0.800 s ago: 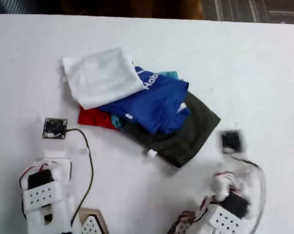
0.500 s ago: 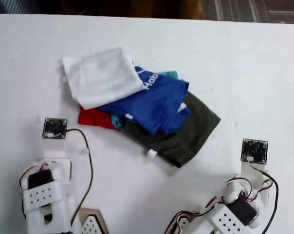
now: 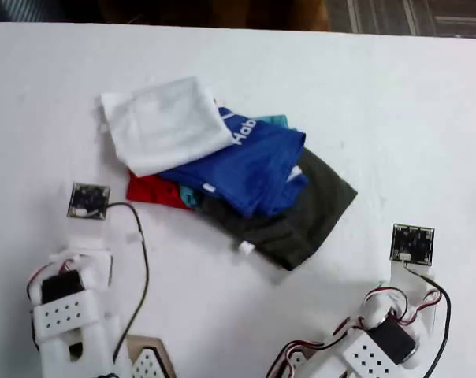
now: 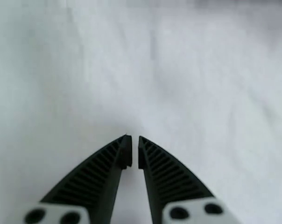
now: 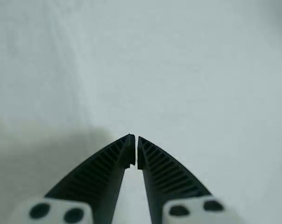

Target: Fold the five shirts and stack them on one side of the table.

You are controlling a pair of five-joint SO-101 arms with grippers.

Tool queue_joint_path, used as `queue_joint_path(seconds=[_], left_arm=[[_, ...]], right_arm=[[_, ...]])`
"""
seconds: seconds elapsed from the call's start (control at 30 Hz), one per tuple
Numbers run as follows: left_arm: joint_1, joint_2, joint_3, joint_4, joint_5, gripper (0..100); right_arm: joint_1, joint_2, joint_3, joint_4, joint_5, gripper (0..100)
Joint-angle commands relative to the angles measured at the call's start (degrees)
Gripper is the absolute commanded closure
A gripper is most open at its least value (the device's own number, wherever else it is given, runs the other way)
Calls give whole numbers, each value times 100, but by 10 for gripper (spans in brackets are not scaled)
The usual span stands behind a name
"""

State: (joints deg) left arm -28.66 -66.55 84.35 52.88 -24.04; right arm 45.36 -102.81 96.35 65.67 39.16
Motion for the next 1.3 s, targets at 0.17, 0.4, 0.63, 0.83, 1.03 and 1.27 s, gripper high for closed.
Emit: queue_joint_path(seconds=[0.17,0.4,0.63,0.83,1.03,1.27], left_arm=[[-35,26,-2897,923,185,933],[-35,26,-4224,2971,202,846],[-35,26,-4602,3569,202,846],[-44,53,-5077,4088,211,846],[-62,26,-5077,4765,211,846],[-62,26,-5059,4905,563,847]], right_arm=[[84,-22,53,-66,79,975],[769,-22,-993,690,88,977],[1455,-31,-1389,-136,105,978],[1393,-31,-1345,-1226,105,978],[1209,-31,-440,-1859,105,978],[1042,-31,-220,-1877,105,974]])
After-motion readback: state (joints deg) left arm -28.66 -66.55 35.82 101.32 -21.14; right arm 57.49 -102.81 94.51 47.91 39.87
